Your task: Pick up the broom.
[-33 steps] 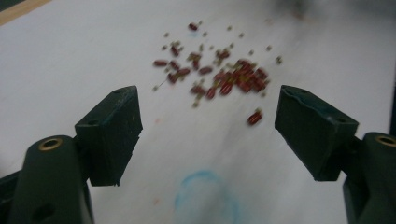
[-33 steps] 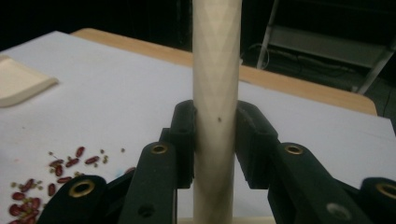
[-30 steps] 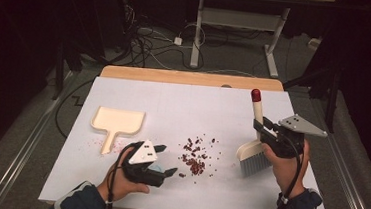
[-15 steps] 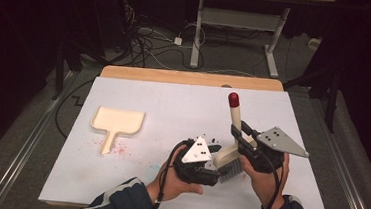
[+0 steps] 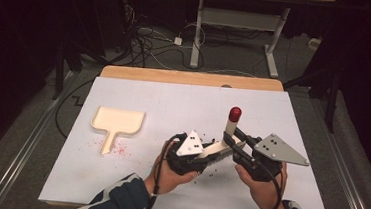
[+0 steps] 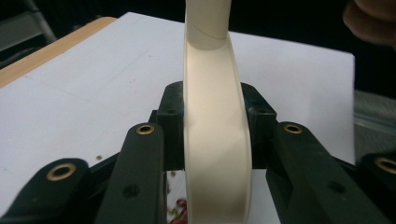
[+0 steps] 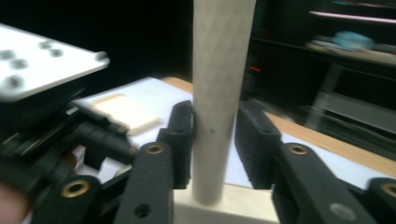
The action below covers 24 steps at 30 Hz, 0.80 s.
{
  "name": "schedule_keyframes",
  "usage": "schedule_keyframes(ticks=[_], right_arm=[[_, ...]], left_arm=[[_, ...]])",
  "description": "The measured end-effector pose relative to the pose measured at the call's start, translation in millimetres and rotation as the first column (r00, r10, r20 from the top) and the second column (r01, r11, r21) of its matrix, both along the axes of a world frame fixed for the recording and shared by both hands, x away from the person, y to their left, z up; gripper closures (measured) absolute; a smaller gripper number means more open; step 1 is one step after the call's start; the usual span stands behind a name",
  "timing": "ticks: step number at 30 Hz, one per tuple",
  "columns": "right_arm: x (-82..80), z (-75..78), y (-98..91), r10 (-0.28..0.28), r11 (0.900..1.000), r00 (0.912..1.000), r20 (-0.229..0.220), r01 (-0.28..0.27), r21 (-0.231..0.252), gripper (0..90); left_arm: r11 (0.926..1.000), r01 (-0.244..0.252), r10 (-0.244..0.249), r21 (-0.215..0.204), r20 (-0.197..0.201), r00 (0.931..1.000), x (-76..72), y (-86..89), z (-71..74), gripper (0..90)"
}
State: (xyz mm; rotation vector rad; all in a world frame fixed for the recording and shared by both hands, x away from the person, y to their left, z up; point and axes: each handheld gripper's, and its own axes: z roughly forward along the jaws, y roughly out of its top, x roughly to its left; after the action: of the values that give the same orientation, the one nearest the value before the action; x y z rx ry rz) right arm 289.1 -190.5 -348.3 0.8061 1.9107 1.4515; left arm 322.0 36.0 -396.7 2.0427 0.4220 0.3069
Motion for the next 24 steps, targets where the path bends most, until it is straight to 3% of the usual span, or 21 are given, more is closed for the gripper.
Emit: schedule_keyframes(ticks=[2, 4, 5, 7, 8, 9, 11, 13, 15, 16, 17, 18, 19, 21, 22, 23, 24], right_arm=[[-0.6, 5.1, -8.3, 0.082, 0.9965, 0.9966, 0.006, -0.082, -0.015, 59.6], [-2.0, 8.5, -16.9, 0.153, 0.9867, 0.9882, 0.005, -0.153, -0.056, 53.3], [-2.0, 8.9, -20.7, 0.197, 0.9777, 0.9805, 0.001, -0.196, -0.076, 50.8], [1.1, 6.8, -23.0, 0.275, 0.9468, 0.9588, -0.072, -0.283, -0.153, 44.6], [1.0, 3.6, -22.3, 0.297, 0.9331, 0.9513, -0.083, -0.307, -0.187, 43.9], [0.9, -0.4, -20.4, 0.332, 0.9150, 0.9382, -0.097, -0.346, -0.208, 43.3], [3.5, -9.0, -10.9, 0.390, 0.8661, 0.9044, -0.173, -0.424, -0.265, 38.0], [6.1, -20.1, -0.8, 0.444, 0.8150, 0.8654, -0.232, -0.498, -0.297, 38.9], [9.8, -31.7, 7.0, 0.476, 0.7825, 0.8353, -0.275, -0.545, -0.301, 41.8], [11.6, -37.1, 9.5, 0.504, 0.7641, 0.8126, -0.293, -0.577, -0.287, 44.5], [12.1, -41.6, 12.1, 0.525, 0.7478, 0.7953, -0.304, -0.601, -0.282, 46.3], [12.9, -45.2, 14.1, 0.542, 0.7320, 0.7775, -0.318, -0.623, -0.275, 54.1], [13.5, -48.2, 16.2, 0.565, 0.7136, 0.7535, -0.337, -0.651, -0.259, 58.4], [12.6, -52.4, 20.9, 0.572, 0.6909, 0.7408, -0.351, -0.667, -0.280, 63.1], [12.4, -54.1, 21.9, 0.583, 0.6767, 0.7296, -0.358, -0.680, -0.283, 66.0], [10.8, -55.1, 22.8, 0.574, 0.6795, 0.7358, -0.359, -0.673, -0.292, 67.2], [10.4, -55.7, 23.5, 0.556, 0.6892, 0.7505, -0.357, -0.657, -0.306, 67.3]], left_arm=[[0.9992, 0.034, -0.034, 0.022, 0.001, 0.9994, 0.0, 12.6, 3.9, 66.1], [0.9947, 0.094, -0.094, 0.040, -0.012, 0.9955, 0.3, 23.8, 6.2, 66.1], [0.9907, 0.126, -0.125, 0.052, -0.009, 0.9921, -0.9, 28.5, 6.8, 66.1], [0.9771, 0.201, -0.201, 0.068, -0.011, 0.9795, -5.2, 36.9, 6.3, 66.1], [0.9710, 0.226, -0.226, 0.078, -0.011, 0.9741, -7.9, 39.6, 5.9, 66.1], [0.9646, 0.248, -0.248, 0.090, -0.009, 0.9687, -10.7, 41.7, 5.6, 66.0], [0.9539, 0.283, -0.284, 0.100, -0.010, 0.9589, -14.8, 44.8, 5.3, 66.0], [0.9427, 0.318, -0.318, 0.100, -0.016, 0.9478, -17.7, 46.9, 5.6, 66.0], [0.9294, 0.349, -0.349, 0.121, -0.019, 0.9370, -20.4, 47.4, 6.4, 66.0], [0.9236, 0.360, -0.361, 0.133, -0.017, 0.9325, -21.9, 47.2, 6.0, 65.9], [0.9206, 0.364, -0.365, 0.142, -0.016, 0.9308, -23.2, 46.8, 5.3, 65.9], [0.9209, 0.360, -0.362, 0.148, -0.014, 0.9319, -23.8, 46.4, 4.3, 65.9], [0.9193, 0.366, -0.367, 0.145, -0.020, 0.9301, -23.6, 46.4, 3.1, 65.8], [0.9122, 0.375, -0.376, 0.165, -0.025, 0.9263, -22.6, 46.8, 1.6, 64.8], [0.9191, 0.357, -0.358, 0.166, -0.025, 0.9333, -21.2, 48.1, 1.5, 60.8], [0.9333, 0.324, -0.325, 0.155, -0.018, 0.9455, -19.7, 51.0, 1.9, 56.1], [0.9483, 0.282, -0.284, 0.146, -0.003, 0.9587, -18.3, 55.2, 2.7, 47.7]])
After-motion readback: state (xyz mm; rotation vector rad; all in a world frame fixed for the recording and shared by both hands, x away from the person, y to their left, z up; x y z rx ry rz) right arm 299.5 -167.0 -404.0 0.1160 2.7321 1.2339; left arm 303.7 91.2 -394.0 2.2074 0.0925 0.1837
